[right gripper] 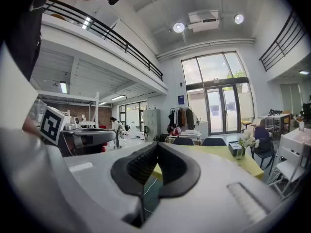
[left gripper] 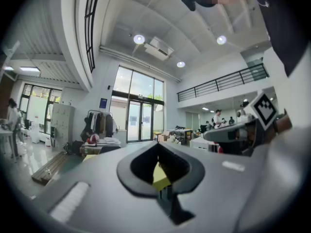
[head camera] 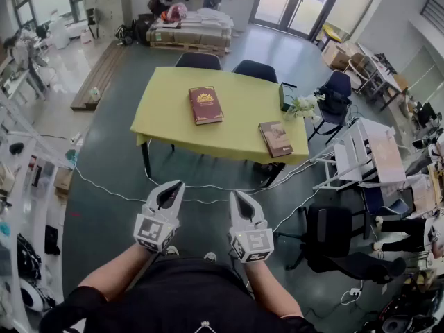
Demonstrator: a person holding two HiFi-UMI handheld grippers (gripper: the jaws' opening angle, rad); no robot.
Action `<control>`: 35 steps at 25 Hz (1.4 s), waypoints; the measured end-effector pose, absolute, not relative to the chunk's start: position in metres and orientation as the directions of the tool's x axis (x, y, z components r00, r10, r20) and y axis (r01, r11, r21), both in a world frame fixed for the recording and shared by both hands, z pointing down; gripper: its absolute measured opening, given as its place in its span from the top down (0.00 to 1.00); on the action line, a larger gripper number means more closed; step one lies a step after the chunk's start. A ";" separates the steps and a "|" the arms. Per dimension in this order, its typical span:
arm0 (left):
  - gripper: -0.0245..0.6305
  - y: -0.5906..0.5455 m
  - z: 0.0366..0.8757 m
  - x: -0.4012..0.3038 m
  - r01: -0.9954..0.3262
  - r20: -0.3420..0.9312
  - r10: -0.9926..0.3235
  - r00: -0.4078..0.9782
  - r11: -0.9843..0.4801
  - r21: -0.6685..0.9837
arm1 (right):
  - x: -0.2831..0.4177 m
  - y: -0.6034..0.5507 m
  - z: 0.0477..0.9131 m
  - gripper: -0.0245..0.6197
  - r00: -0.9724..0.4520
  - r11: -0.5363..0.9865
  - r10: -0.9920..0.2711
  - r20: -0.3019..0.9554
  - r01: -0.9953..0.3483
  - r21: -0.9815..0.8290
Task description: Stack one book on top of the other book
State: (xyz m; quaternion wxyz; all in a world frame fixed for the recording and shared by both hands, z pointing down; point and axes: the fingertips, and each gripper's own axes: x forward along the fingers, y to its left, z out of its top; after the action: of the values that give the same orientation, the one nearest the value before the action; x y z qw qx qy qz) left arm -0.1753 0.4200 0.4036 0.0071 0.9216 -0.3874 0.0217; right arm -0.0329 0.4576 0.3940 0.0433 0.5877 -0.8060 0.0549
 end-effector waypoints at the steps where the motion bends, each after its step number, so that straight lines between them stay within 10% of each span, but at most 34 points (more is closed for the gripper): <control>1: 0.95 0.419 0.404 -0.175 -0.714 0.043 -0.713 0.700 -0.700 -0.005 | -0.032 0.457 0.396 0.96 -0.304 0.301 -0.943 0.136 -0.953 -0.037; 35: 0.95 0.408 0.422 -0.289 -0.655 0.051 -0.653 0.756 -0.754 0.052 | -0.150 0.443 0.413 0.96 -0.288 0.262 -0.945 0.155 -0.950 -0.168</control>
State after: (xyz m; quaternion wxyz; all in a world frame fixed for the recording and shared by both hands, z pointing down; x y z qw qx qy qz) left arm -0.2889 0.4078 0.4217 0.0334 0.9364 -0.3491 0.0146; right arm -0.1501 0.4432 0.4125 0.0118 0.5964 -0.7944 0.1146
